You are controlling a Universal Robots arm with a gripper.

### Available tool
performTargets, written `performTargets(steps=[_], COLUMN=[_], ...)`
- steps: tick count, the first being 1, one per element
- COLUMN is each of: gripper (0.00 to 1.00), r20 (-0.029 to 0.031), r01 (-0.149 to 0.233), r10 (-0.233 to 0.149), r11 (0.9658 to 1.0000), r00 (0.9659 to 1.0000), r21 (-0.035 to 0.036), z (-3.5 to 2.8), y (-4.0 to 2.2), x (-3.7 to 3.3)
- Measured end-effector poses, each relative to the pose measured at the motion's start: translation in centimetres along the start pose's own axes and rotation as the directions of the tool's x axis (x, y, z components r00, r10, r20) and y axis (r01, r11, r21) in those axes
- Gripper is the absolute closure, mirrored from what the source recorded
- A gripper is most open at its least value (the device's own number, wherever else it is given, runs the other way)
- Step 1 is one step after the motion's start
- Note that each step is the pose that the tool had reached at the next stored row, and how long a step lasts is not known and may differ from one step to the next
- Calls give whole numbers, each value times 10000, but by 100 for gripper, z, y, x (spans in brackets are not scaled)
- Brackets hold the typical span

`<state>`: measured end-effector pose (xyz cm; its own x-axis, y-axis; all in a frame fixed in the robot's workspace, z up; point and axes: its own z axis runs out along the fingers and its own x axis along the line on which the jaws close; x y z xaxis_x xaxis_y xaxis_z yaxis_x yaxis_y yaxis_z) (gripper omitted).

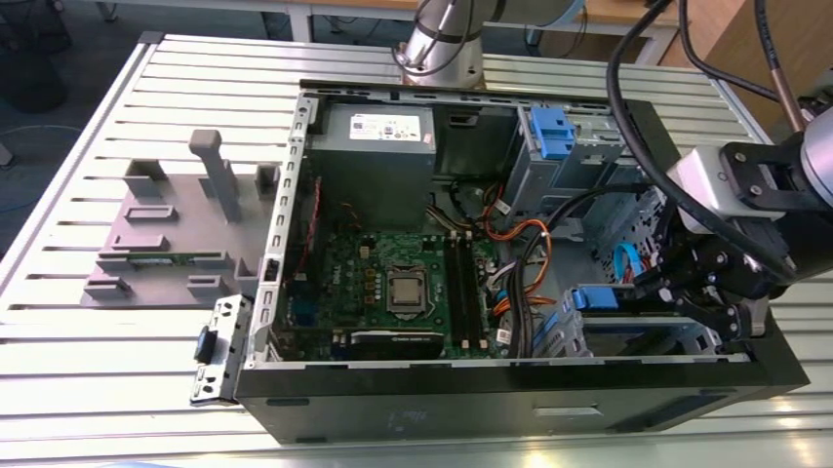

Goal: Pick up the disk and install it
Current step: 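Insert the second disk wire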

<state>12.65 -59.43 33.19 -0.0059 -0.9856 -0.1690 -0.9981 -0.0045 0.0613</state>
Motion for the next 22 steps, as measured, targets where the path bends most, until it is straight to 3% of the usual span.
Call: performTargets(steps=[13, 22], gripper=[84, 84], r20=[28, 67], r01=[-1, 1], r10=[1, -1], r11=[10000, 10000], r00=[10000, 10000], r21=[-7, -17], z=[-16, 22], y=[-3, -7], x=[-12, -5])
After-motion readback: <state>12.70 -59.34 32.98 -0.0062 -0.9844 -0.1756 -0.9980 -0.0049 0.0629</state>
